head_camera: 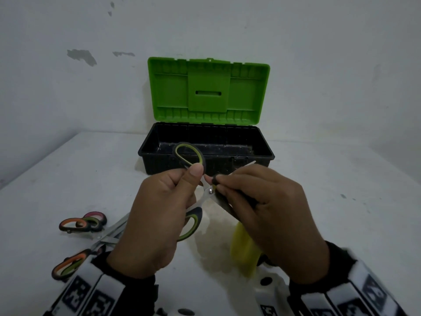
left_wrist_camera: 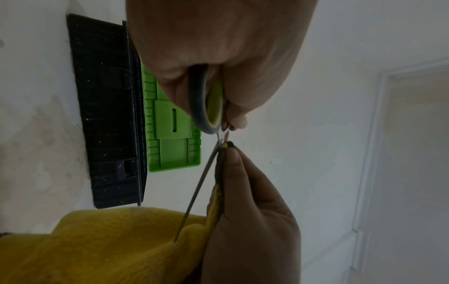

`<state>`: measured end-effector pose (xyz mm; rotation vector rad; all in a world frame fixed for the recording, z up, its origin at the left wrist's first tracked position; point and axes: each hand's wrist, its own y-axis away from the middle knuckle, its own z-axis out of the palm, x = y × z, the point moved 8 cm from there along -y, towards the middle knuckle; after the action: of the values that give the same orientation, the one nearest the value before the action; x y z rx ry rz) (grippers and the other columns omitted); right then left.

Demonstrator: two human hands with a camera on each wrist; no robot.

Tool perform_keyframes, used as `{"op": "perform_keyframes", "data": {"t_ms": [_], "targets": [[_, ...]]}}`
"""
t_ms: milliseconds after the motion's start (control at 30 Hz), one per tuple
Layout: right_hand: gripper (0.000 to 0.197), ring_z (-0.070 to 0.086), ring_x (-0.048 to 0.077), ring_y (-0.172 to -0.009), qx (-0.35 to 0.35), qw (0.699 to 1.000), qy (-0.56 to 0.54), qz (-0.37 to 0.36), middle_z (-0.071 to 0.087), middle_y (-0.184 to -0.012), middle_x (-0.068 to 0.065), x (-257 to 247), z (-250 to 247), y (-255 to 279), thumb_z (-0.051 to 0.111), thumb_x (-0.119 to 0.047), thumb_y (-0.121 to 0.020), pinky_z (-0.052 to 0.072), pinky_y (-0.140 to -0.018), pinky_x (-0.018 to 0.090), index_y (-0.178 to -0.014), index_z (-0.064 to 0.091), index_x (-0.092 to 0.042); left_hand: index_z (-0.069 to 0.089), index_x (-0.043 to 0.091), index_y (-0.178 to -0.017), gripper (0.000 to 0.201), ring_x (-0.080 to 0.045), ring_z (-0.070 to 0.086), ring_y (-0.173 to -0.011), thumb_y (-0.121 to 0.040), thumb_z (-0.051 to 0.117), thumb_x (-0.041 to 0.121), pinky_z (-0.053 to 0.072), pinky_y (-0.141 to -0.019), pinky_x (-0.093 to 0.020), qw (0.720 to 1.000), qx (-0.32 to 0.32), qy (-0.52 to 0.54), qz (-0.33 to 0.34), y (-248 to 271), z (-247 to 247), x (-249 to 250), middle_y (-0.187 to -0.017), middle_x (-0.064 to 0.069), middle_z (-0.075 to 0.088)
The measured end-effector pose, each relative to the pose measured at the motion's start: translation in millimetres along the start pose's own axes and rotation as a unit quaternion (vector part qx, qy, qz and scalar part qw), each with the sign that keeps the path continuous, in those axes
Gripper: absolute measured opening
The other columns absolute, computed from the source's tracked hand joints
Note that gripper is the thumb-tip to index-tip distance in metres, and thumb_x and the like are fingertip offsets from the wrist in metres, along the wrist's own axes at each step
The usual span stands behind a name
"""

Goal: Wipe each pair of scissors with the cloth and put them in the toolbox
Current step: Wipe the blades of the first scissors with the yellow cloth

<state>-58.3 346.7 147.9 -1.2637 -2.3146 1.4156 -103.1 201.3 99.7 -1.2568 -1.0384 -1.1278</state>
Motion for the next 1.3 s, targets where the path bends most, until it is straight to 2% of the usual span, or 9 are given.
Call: {"op": "perform_keyframes", "data": {"t_ms": [133, 267, 400, 567, 700, 867, 1000, 1133, 1300], "targets": [[0.013, 0.066, 0.008, -0.077, 0.041, 0.999, -0.002, 0.033, 0.073, -0.085, -0.001, 12.2, -11.8, -0.1, 0.072, -0.013, -0.085, 0.055, -0.070, 0.026, -0.096, 0.077, -0.010, 0.076, 0.015, -0.076, 0.037, -0.011, 0.021, -0.042, -0.083, 0.057, 0.046, 0.021, -0.039, -0.023, 1.000, 0.002, 0.011, 0.002, -0.4, -2.3, -0.5, -0.048, 0.001, 0.027], [0.011, 0.066, 0.013, -0.076, 0.016, 1.000, -0.014, 0.015, 0.072, -0.085, 0.001, -0.3, -2.7, 4.6, 0.072, -0.011, -0.085, 0.056, -0.068, 0.030, -0.094, 0.077, -0.009, 0.074, 0.010, -0.076, 0.039, -0.010, 0.020, -0.039, -0.084, 0.056, 0.044, 0.021, -0.037, -0.020, 1.000, 0.003, 0.020, 0.002, 1.6, -3.3, -1.1, -0.046, 0.003, 0.026], [0.007, 0.065, 0.007, -0.077, 0.053, 0.997, -0.005, 0.053, 0.073, -0.083, -0.002, 12.9, -15.2, 1.5, 0.074, -0.012, -0.085, 0.053, -0.072, 0.023, -0.091, 0.078, -0.010, 0.076, 0.013, -0.076, 0.037, -0.010, 0.021, -0.040, -0.084, 0.056, 0.043, 0.021, -0.037, -0.021, 1.000, 0.007, 0.028, -0.001, 1.7, -3.7, -0.6, -0.049, -0.001, 0.026], [0.006, 0.067, 0.008, -0.076, 0.034, 0.998, -0.018, 0.045, 0.073, -0.082, -0.003, 1.2, -6.0, 1.5, 0.075, -0.013, -0.084, 0.055, -0.071, 0.024, -0.089, 0.077, -0.011, 0.076, 0.015, -0.074, 0.035, -0.010, 0.020, -0.041, -0.084, 0.056, 0.042, 0.019, -0.038, -0.022, 1.000, 0.009, 0.030, -0.002, 1.5, -4.2, 2.9, -0.050, -0.002, 0.025], [0.002, 0.065, 0.004, -0.074, 0.074, 0.994, -0.003, 0.079, 0.072, -0.079, -0.004, 13.9, -18.1, -0.4, 0.076, -0.010, -0.083, 0.053, -0.071, 0.019, -0.084, 0.077, -0.011, 0.077, 0.015, -0.077, 0.036, -0.010, 0.020, -0.041, -0.085, 0.056, 0.043, 0.019, -0.039, -0.022, 0.999, 0.009, 0.039, -0.005, 0.8, -4.3, 1.0, -0.049, 0.000, 0.025], [0.004, 0.065, 0.007, -0.073, 0.038, 0.998, -0.015, 0.051, 0.072, -0.078, -0.003, 3.0, -10.3, 0.5, 0.074, -0.012, -0.085, 0.053, -0.069, 0.023, -0.085, 0.076, -0.010, 0.076, 0.013, -0.077, 0.037, -0.010, 0.019, -0.041, -0.083, 0.056, 0.044, 0.019, -0.037, -0.022, 0.999, 0.001, 0.052, -0.010, 1.4, -6.4, 1.7, -0.051, -0.001, 0.024], [0.002, 0.065, 0.004, -0.075, 0.088, 0.992, -0.002, 0.086, 0.073, -0.080, -0.003, 17.9, -25.8, -1.2, 0.076, -0.010, -0.083, 0.051, -0.073, 0.013, -0.084, 0.077, -0.011, 0.076, 0.013, -0.079, 0.037, -0.009, 0.019, -0.039, -0.084, 0.055, 0.043, 0.021, -0.035, -0.020, 0.998, -0.014, 0.060, -0.018, 0.5, -4.8, 0.4, -0.052, -0.002, 0.023], [0.003, 0.066, 0.009, -0.073, 0.060, 0.997, -0.007, 0.054, 0.073, -0.077, -0.001, 5.1, -17.6, 1.5, 0.074, -0.009, -0.084, 0.052, -0.071, 0.020, -0.083, 0.076, -0.008, 0.074, 0.010, -0.079, 0.038, -0.007, 0.018, -0.037, -0.082, 0.057, 0.043, 0.020, -0.033, -0.017, 0.995, -0.024, 0.089, -0.036, -0.9, -5.5, -2.2, -0.053, -0.002, 0.022], [0.004, 0.065, 0.003, -0.075, 0.083, 0.993, -0.005, 0.080, 0.073, -0.080, -0.003, 17.8, -30.1, -0.1, 0.075, -0.009, -0.083, 0.051, -0.073, 0.012, -0.087, 0.078, -0.010, 0.076, 0.014, -0.076, 0.036, -0.008, 0.017, -0.039, -0.083, 0.056, 0.043, 0.019, -0.035, -0.017, 0.995, -0.032, 0.088, -0.042, 0.2, -3.8, -2.9, -0.057, -0.005, 0.020]]}}
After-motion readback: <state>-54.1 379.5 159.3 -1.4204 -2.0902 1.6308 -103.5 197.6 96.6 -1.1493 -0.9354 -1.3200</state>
